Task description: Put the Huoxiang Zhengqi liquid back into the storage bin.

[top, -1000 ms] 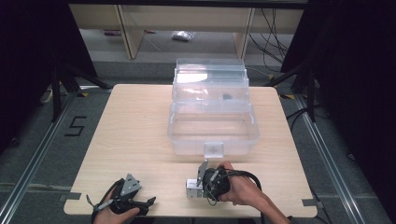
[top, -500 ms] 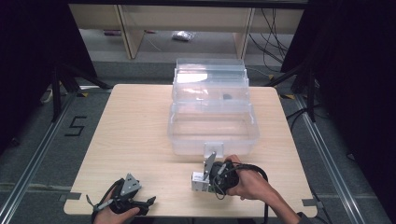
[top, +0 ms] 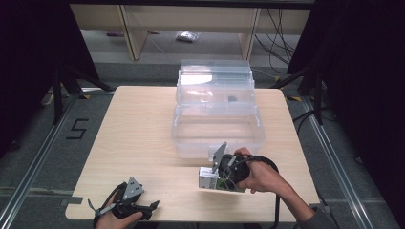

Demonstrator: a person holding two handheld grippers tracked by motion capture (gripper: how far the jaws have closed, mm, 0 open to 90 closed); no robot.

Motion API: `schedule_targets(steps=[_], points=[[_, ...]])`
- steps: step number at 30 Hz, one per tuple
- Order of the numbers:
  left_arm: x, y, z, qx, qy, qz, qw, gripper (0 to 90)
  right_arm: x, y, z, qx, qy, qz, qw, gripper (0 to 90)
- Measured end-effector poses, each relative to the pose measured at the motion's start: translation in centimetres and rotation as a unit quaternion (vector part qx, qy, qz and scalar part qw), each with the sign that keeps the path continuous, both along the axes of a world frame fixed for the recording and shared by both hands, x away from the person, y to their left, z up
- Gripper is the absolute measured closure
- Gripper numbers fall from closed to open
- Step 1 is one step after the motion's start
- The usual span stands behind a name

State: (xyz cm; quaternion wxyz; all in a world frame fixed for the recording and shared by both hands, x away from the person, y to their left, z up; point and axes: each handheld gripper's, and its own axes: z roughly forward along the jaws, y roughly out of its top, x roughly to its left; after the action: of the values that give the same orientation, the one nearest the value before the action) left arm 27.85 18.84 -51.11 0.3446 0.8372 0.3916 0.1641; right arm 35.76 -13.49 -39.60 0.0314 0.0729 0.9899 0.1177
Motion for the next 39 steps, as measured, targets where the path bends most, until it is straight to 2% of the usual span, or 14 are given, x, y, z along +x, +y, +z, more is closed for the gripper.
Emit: schedule_targets(steps=[7,10,13,18,19,21,22,26,30,31,32,33,34,39], points=[[0.0,0.0,0.0,-0.002,0.002,0.001,1.0000,15.7,1.0,-0.6,1.4,0.003,-0.006,0.011,0.9999,64.9],[0.0,0.0,0.0,0.000,0.001,0.001,1.0000,15.7,1.2,-0.9,2.3,0.000,-0.008,-0.008,0.9999,65.0],[0.0,0.0,0.0,-0.001,0.004,-0.004,1.0000,15.7,1.7,-1.1,3.0,-0.004,-0.022,0.014,0.9996,65.0],[0.0,0.0,0.0,-0.001,0.001,0.000,1.0000,15.7,1.7,-1.3,4.4,-0.006,-0.022,-0.002,0.9997,65.0],[0.0,0.0,0.0,0.000,0.001,0.000,1.0000,15.7,2.1,-1.4,4.7,-0.001,-0.022,0.016,0.9996,65.0],[0.0,0.0,0.0,-0.002,0.003,-0.002,1.0000,15.7,2.3,-1.5,5.2,0.004,-0.018,0.002,0.9998,65.0],[0.0,0.0,0.0,0.001,0.001,0.000,1.0000,15.7,2.7,-1.5,5.5,0.012,-0.019,0.015,0.9996,65.0],[0.0,0.0,0.0,-0.002,0.003,-0.001,1.0000,15.8,3.3,-1.7,6.6,0.004,-0.022,0.004,0.9997,65.0],[0.0,0.0,0.0,0.000,0.002,0.000,1.0000,15.8,4.6,-1.9,7.3,0.005,-0.035,0.026,0.9990,65.0],[0.0,0.0,0.0,-0.003,0.002,0.000,1.0000,15.8,4.5,-2.0,7.5,-0.001,-0.034,0.004,0.9994,65.0],[0.0,0.1,0.0,0.000,0.004,-0.004,1.0000,15.8,5.1,-2.1,7.6,0.005,-0.040,0.025,0.9989,65.1],[0.0,0.0,0.0,-0.002,0.004,-0.003,1.0000,15.8,5.0,-2.3,7.7,0.002,-0.034,-0.001,0.9994,65.0],[0.0,0.0,0.0,-0.001,0.002,-0.001,1.0000,15.8,5.5,-2.3,7.9,0.007,-0.041,0.024,0.9988,65.0],[0.1,0.0,-0.1,-0.001,0.003,0.005,1.0000,15.8,6.6,-2.9,8.4,0.002,-0.049,0.010,0.9987,65.0]])
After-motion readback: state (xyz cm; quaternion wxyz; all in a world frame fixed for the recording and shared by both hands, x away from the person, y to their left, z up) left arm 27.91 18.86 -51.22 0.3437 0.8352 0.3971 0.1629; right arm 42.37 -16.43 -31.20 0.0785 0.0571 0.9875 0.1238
